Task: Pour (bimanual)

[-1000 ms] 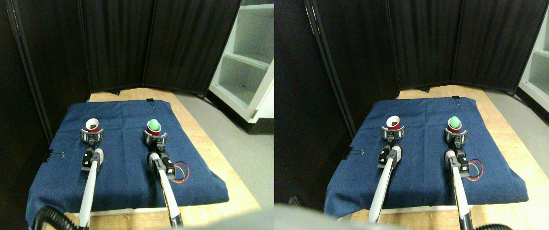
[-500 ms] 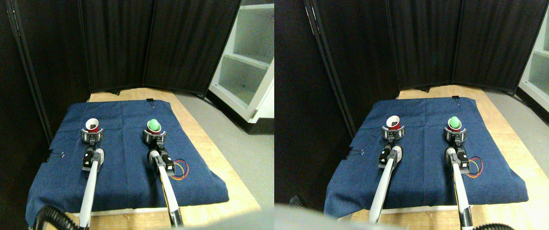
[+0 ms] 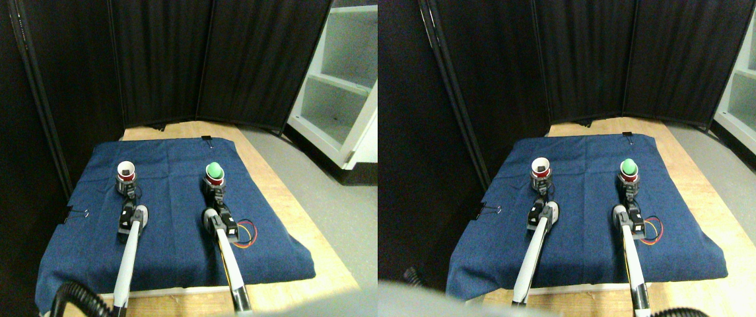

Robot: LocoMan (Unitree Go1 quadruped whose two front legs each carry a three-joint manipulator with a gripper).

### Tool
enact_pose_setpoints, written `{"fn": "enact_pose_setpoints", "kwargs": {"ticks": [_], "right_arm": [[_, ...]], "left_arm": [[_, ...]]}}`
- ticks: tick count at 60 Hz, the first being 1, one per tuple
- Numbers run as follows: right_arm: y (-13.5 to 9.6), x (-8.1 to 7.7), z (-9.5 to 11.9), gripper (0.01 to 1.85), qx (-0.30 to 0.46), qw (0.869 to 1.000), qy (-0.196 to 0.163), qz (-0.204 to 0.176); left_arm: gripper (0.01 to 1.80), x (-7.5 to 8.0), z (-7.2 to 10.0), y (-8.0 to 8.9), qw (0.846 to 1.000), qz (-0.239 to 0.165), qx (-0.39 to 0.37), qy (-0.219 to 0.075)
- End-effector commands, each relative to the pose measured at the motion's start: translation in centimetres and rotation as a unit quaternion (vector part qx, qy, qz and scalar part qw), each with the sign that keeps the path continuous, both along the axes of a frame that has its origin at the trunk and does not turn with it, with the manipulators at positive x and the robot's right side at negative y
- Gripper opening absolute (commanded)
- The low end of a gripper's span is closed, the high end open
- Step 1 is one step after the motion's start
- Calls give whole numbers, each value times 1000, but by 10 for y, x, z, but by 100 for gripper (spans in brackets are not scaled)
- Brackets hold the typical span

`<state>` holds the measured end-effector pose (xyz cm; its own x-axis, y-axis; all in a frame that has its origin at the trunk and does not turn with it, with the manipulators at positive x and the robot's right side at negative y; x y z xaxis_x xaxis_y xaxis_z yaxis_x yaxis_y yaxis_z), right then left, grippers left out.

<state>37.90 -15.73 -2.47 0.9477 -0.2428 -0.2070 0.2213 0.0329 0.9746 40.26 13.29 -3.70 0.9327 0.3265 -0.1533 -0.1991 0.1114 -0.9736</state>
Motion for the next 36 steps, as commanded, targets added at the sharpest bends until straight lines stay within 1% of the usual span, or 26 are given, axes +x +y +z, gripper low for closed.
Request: {"fn": "enact_pose_setpoints", "kwargs": {"ticks": [1,7,12,18,21,24,33,36], "right_arm": [[5,3,0,33,-10,1000,-5,1],[5,3,0,33,-12,1000,-7,1],[5,3,0,33,-11,1000,-8,4],[5,4,-1,33,-3,1000,-7,2],[5,4,-1,33,-13,1000,-5,1],[6,3,-1,33,-20,1000,-8,2],[7,4,2,33,-24,1000,-12,-1],[7,5,5,33,-34,999,-20,4]], "left_arm": [[33,4,-2,-2,1000,-1,-7,-6],[33,5,-2,-2,1000,-6,-8,-8],[33,5,-3,-2,1000,0,-4,-6],[33,4,-2,-2,1000,-1,-3,-7],[33,4,-1,-1,1000,-10,-5,-9],[33,4,-1,0,1000,-10,-4,-10],[33,2,6,-2,1000,-21,-5,-14],[33,2,10,-3,1000,-25,-6,-15]]}}
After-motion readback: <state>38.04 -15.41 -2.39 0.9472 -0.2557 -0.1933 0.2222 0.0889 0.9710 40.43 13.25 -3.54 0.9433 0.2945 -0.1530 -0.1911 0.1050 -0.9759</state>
